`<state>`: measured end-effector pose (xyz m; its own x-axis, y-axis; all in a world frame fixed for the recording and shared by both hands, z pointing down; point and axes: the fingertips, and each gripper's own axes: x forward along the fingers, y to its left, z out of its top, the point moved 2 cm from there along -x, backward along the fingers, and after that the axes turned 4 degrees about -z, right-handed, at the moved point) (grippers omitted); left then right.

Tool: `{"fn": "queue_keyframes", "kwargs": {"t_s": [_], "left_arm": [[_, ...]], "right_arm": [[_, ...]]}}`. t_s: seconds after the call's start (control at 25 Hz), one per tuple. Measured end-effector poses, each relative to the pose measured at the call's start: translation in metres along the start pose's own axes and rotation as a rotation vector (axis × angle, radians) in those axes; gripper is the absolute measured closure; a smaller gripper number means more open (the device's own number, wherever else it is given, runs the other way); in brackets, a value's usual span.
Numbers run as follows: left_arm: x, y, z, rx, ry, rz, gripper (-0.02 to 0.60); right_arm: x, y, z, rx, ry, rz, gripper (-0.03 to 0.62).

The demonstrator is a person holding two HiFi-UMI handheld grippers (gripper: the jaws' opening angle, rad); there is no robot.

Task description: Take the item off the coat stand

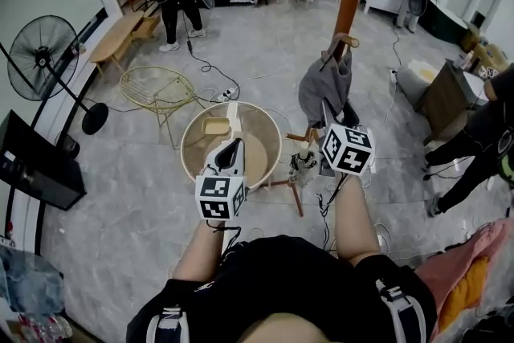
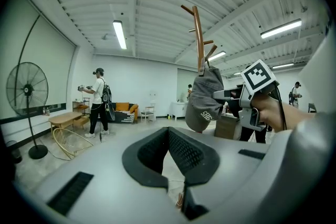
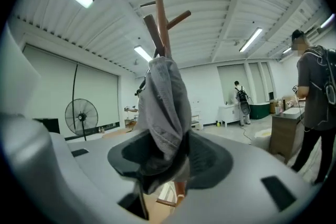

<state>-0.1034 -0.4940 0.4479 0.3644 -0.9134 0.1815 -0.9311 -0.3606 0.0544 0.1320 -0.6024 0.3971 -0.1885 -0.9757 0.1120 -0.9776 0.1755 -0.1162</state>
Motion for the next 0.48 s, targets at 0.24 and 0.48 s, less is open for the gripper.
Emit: {"fn": "queue_keyframes", "kwargs": {"t_s": [0.24, 0.48], "left_arm": [[0.007, -0.004, 0.007, -0.002, 0.003, -0.017, 0.566], [0.019, -0.008, 0.012, 0.001, -0.001, -0.048, 0.566]], "right_arm": [[-0.011, -0.005, 0.018, -0.013, -0.058, 0.001, 0.499], [-0.037, -0.004, 0.054, 0.049, -0.248, 0.032, 0.516]]}}
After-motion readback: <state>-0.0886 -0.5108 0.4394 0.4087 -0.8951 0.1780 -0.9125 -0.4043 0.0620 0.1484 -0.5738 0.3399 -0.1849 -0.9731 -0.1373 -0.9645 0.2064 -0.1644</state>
